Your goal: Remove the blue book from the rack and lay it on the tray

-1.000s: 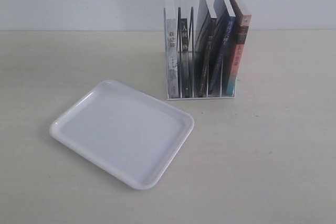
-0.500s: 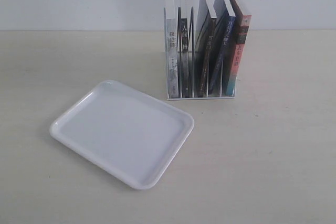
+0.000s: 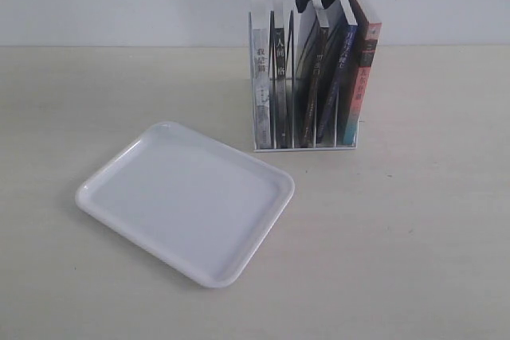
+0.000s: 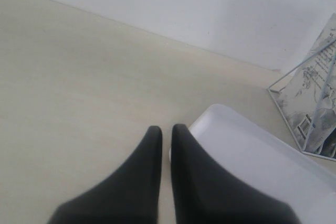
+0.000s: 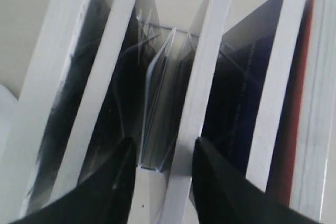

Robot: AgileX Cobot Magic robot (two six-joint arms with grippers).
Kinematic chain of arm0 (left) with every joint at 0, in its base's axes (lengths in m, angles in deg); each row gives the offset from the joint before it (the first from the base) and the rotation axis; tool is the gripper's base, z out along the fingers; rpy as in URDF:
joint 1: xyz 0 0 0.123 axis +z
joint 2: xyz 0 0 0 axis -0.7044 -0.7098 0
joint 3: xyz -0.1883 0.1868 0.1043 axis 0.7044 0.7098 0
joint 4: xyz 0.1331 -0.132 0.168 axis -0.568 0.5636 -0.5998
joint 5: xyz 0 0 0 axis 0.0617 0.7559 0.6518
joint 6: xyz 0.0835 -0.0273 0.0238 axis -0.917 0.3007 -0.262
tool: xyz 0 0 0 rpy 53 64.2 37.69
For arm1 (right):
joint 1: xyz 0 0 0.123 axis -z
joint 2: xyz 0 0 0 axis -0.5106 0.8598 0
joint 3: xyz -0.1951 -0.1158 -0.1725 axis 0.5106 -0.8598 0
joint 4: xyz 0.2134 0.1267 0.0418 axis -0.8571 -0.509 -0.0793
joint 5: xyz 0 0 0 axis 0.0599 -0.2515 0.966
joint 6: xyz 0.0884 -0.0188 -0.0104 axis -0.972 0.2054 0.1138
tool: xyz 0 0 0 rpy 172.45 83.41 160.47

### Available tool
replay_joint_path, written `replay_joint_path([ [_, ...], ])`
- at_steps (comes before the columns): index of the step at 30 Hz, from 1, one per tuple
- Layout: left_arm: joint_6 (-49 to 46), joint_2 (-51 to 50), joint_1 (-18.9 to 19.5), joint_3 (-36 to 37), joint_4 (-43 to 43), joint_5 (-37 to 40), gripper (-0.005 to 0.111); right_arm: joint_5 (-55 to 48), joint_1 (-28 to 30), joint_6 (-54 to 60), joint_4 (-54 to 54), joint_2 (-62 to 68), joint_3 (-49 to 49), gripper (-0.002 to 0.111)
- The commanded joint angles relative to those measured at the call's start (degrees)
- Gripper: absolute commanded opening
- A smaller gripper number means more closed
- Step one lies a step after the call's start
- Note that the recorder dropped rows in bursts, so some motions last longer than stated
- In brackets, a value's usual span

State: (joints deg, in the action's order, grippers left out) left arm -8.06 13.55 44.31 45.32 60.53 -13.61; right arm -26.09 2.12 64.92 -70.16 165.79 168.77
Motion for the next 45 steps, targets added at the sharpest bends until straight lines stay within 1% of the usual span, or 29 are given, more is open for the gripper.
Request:
replay_joint_path([
  [1, -0.29, 0.13, -0.19, 0.22, 0.33, -0.54, 0.006, 0.10, 0.04, -0.24, 0.26, 1.01, 0.31, 0.035],
  [8, -0.29, 0.13, -0.19, 0.22, 0.33, -0.54, 0.006, 0.10, 0.04, -0.34, 0.26, 2.43, 0.31, 0.034],
  [9, -0.29, 0.13, -0.19, 0.22, 0.33, -0.54, 0.006, 0.10, 0.04, -0.37, 0.26, 2.43, 0.31, 0.029],
  [12, -0.29, 0.13, -0.19, 0.22, 0.33, -0.54, 0.006, 0.10, 0.04, -0.10, 0.26, 2.43, 0.31, 0.004],
  [13, -0.29, 0.13, -0.19, 0.22, 0.33, -0.54, 0.006, 0.10, 0.04, 0.36, 0.26, 2.43, 0.31, 0.000],
  [20, -0.29, 0.13, -0.19, 0.22, 0.33, -0.54, 0.006, 0.10, 0.04, 0.56, 0.48, 2.21, 0.31, 0.000],
  [25, -0.29, 0.13, -0.19, 0.22, 0.33, -0.54, 0.006, 0.10, 0.04, 0.56, 0.75, -0.53, 0.57, 0.000],
  [32, -0.29, 0.13, -0.19, 0.22, 0.33, -0.54, 0.006, 0.37, 0.04, 0.39, 1.08, -5.24, 6.01, 0.000],
  [45, -0.29, 0.13, -0.19, 0.22, 0.33, -0.54, 0.006, 0.10, 0.04, 0.39, 1.59, -4.07, 6.01, 0.000],
])
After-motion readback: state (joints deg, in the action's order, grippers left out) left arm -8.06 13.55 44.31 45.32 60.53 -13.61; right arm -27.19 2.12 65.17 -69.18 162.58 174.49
